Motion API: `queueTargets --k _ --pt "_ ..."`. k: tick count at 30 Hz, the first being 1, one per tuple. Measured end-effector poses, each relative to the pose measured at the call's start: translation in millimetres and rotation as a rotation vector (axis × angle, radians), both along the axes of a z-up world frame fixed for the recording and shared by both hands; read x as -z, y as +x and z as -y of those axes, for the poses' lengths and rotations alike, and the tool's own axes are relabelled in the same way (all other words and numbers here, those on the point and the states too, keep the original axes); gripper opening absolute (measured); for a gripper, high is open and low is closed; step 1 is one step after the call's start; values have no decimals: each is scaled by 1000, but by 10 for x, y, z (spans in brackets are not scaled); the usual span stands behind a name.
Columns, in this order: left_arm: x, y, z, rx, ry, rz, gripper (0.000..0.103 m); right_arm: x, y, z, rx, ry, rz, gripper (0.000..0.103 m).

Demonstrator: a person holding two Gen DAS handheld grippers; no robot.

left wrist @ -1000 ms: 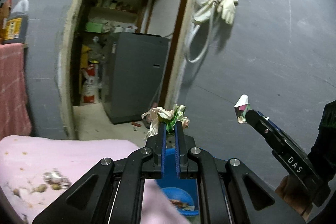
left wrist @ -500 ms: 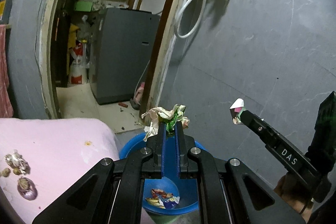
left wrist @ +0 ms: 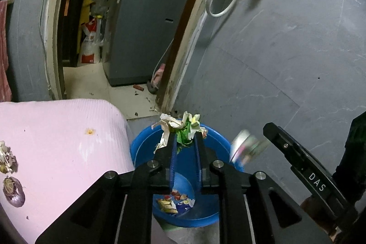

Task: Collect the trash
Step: 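Open both tools to drop the paper and wrapper into the bucket, then bring both open tools back over the remaining trash on the bed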

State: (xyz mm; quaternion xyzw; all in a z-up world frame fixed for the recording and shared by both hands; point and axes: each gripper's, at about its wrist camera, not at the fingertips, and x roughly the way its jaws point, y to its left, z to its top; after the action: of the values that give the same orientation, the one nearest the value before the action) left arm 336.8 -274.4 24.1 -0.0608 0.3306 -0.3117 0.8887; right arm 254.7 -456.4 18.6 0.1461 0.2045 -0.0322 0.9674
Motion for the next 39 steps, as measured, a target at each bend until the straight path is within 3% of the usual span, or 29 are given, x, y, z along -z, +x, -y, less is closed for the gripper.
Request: queueTargets --k 4,8,12,16,18,21,23,26,39 --pt "12 31 -17 12 4 -12 14 12 18 -15 -6 1 -9 38" --pt "-7 -5 -74 9 -2 -2 28 -25 -2 -29 -4 -5 3 42" --pt "-90 -54 -211 -27 -21 44 30 -70 -49 -52 18 -12 44 53" --pt "-248 -143 -464 -102 -34 129 53 -163 -103 -132 29 -39 103 57" --pt "-336 -183 -618 -145 -42 166 58 -201 -132 -181 25 -43 133 69" --pt "-448 -225 -816 -194 -34 201 70 -277 -182 -295 11 -59 185 79" --pt "-512 -275 -940 -223 -13 235 85 -326 -203 -371 -7 -65 212 87" --pt "-572 -388 -1163 -278 10 297 98 -405 -219 -537 -34 -75 244 103" --pt "-728 -772 -2103 -451 26 409 100 -707 -307 -1399 -171 -149 366 103"
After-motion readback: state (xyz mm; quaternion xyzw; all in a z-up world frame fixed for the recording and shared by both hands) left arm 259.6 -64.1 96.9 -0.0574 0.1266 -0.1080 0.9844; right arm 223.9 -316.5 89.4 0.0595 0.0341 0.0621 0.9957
